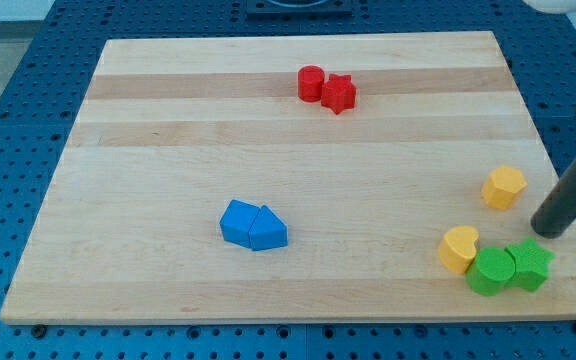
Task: Push the yellow hexagon into the green star
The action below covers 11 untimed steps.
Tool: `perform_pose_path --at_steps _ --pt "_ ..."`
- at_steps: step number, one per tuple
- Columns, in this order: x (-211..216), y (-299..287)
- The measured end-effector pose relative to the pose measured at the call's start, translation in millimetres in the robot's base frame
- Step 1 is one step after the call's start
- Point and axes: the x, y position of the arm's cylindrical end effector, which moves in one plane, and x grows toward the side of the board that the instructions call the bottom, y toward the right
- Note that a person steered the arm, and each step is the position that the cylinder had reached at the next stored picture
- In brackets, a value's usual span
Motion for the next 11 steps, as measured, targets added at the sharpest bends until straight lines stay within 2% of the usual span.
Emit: perform_pose_path --at_steps 1,2,3,9,10,11 --pt "-108.0 -3.5" --pt "-132.6 -17.3" --pt "-117.7 -36.8" --pt "-6.1 -38.5" --pt "-14.1 -38.5" --pt "-49.7 -39.1"
